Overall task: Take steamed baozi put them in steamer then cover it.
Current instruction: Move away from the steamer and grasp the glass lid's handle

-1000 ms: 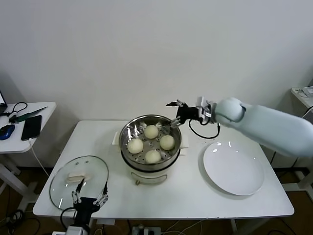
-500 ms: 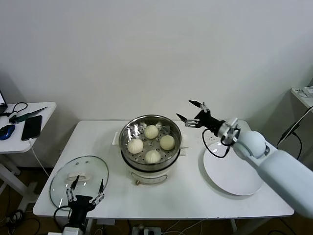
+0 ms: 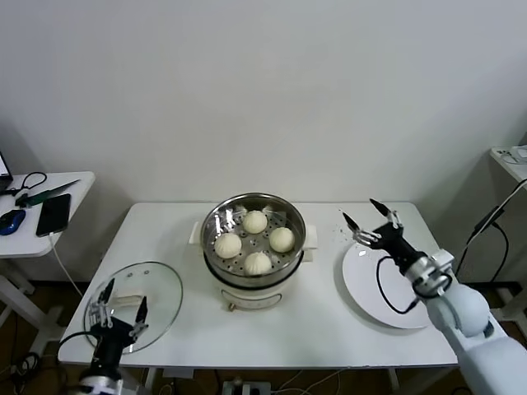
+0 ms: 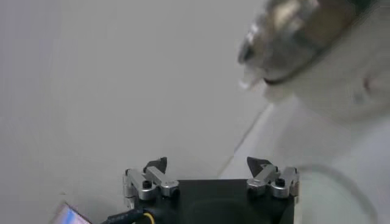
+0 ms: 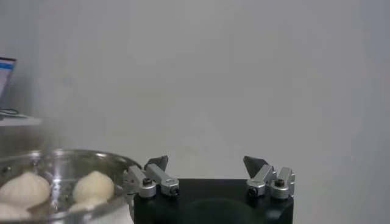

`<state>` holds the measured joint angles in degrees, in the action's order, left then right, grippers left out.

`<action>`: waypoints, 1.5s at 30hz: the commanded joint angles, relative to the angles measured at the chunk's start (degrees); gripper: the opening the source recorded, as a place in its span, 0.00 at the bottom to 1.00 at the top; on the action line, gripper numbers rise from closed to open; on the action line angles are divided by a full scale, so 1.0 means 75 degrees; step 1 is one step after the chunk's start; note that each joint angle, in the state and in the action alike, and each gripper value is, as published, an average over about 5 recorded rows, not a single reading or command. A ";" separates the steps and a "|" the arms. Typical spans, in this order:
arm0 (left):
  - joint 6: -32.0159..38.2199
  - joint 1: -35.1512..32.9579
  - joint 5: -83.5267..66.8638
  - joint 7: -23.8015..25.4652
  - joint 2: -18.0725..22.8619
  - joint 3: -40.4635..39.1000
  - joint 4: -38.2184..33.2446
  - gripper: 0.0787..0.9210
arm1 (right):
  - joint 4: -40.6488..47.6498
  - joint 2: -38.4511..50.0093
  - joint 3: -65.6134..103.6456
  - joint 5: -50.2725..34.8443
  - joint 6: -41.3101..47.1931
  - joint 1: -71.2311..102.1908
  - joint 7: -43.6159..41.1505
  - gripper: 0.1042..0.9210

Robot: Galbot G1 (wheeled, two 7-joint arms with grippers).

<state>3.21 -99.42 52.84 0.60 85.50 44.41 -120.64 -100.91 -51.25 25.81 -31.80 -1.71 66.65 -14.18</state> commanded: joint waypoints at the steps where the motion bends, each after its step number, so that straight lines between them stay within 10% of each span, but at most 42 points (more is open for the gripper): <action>1: -0.0121 0.0589 0.5214 -0.0160 -0.0161 0.0192 0.1513 0.88 | -0.0173 -0.0873 0.1502 0.0620 -0.0138 0.1899 -0.0124 0.88; 16: -0.0483 0.2690 0.4714 -0.1190 -0.0231 -0.0010 0.4232 0.88 | -0.0026 -0.0998 0.1665 0.1088 -0.0221 0.2174 -0.0159 0.88; 45: -0.0497 0.3308 0.4047 -0.1381 -0.0422 -0.0037 0.4582 0.88 | 0.0523 -0.1226 0.1408 0.1645 -0.0418 0.1825 -0.0293 0.88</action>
<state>-1.02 -76.30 84.51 -9.21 82.69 44.27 -87.60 -97.69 -60.18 36.30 -20.57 -4.54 80.23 -16.17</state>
